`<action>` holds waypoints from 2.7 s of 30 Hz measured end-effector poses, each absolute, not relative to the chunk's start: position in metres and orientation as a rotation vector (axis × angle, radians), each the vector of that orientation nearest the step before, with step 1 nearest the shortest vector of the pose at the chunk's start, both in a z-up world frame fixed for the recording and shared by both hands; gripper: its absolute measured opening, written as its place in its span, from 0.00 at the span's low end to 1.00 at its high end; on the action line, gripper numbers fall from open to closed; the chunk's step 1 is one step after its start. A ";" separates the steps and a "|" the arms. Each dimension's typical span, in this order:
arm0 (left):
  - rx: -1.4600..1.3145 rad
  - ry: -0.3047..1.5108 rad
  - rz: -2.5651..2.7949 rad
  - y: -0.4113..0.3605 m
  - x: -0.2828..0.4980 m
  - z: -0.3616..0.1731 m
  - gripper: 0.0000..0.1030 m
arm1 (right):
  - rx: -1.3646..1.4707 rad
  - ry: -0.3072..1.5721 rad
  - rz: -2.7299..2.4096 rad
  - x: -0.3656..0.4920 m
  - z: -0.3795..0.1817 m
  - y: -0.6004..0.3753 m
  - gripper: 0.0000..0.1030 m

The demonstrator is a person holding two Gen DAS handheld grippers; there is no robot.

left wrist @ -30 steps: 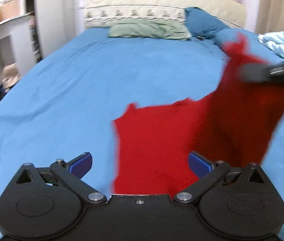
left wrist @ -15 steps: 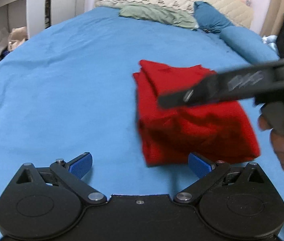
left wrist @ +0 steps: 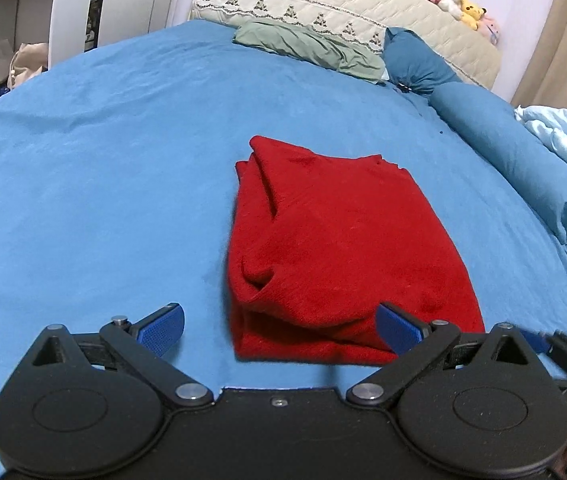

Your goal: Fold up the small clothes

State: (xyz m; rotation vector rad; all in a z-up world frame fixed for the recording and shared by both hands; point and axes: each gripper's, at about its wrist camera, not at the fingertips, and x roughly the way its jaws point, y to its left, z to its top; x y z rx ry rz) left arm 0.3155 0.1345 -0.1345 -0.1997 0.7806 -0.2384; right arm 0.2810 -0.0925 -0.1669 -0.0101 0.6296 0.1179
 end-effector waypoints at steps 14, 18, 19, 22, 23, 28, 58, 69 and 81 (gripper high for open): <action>-0.197 0.773 -0.220 0.127 0.327 -0.136 1.00 | 0.041 0.580 0.007 0.288 -0.189 -0.090 0.83; -0.192 0.770 -0.212 0.126 0.327 -0.135 1.00 | 0.061 0.613 -0.012 0.298 -0.195 -0.094 0.69; -0.186 0.766 -0.207 0.127 0.327 -0.134 1.00 | 0.079 0.601 -0.028 0.298 -0.191 -0.097 0.67; -0.149 0.750 -0.172 0.132 0.326 -0.136 1.00 | 0.099 0.512 -0.065 0.287 -0.174 -0.108 0.66; -0.125 0.747 -0.139 0.134 0.325 -0.140 1.00 | 0.084 0.497 -0.067 0.284 -0.172 -0.111 0.66; -0.084 0.812 -0.102 0.144 0.326 -0.173 0.98 | 0.036 0.624 -0.040 0.290 -0.198 -0.125 0.66; -0.146 0.922 -0.300 0.118 0.463 -0.162 0.98 | 0.490 0.961 0.185 0.435 -0.156 -0.176 1.00; -0.134 0.876 -0.356 0.096 0.450 -0.135 0.27 | 0.461 0.890 0.287 0.437 -0.151 -0.161 0.37; 0.020 0.717 -0.486 0.010 0.295 -0.069 0.26 | 0.343 0.773 0.327 0.290 -0.062 -0.204 0.37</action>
